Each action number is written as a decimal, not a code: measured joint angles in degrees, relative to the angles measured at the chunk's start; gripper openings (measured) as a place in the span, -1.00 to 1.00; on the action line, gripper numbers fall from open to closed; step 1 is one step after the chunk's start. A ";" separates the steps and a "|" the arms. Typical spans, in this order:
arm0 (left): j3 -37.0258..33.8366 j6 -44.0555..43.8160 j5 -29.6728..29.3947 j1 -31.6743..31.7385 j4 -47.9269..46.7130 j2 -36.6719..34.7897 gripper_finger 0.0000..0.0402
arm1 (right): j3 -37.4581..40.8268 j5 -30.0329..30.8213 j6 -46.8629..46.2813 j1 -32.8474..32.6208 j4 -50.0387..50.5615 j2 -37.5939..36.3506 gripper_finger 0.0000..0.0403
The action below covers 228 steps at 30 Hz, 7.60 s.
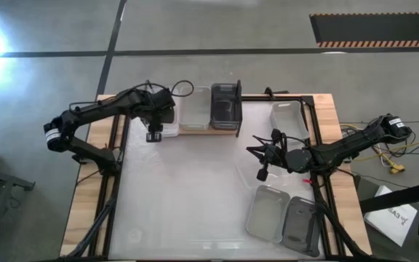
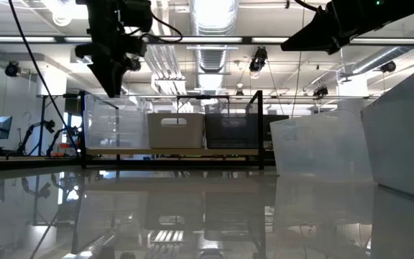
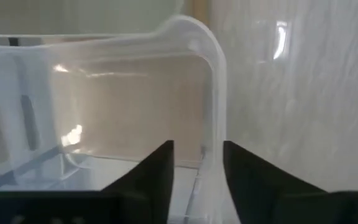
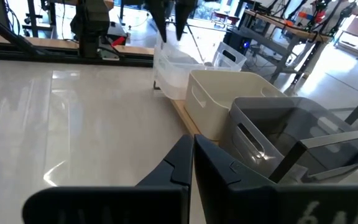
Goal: Stack baskets on shelf by color
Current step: Stack the bottom transparent bin on top of the transparent bin on the shelf, then stack the bottom gray bin on top of the gray bin on the shelf
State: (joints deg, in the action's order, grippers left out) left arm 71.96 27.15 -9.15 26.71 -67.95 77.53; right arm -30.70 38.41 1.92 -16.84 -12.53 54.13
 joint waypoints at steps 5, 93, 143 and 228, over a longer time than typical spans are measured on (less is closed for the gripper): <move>4.06 -3.61 0.09 0.45 0.18 -0.65 -0.18 | 0.00 0.02 -0.84 0.00 0.03 0.00 -0.96; -17.02 -34.28 -33.40 -76.46 77.95 8.18 -0.45 | -60.82 -31.35 -52.36 -33.40 64.57 50.24 0.17; -20.99 -53.82 -60.76 -84.38 69.61 4.33 -0.45 | -85.44 -9.60 -25.22 -13.52 80.34 65.13 -0.13; 39.34 -49.39 -35.90 -54.88 -5.92 25.67 -1.00 | -33.64 28.65 -61.47 -35.78 73.93 36.26 -0.71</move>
State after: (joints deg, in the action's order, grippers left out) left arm 111.30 -22.24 -45.05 -28.17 -73.86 103.20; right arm -64.34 67.07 -59.55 -52.62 61.39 90.39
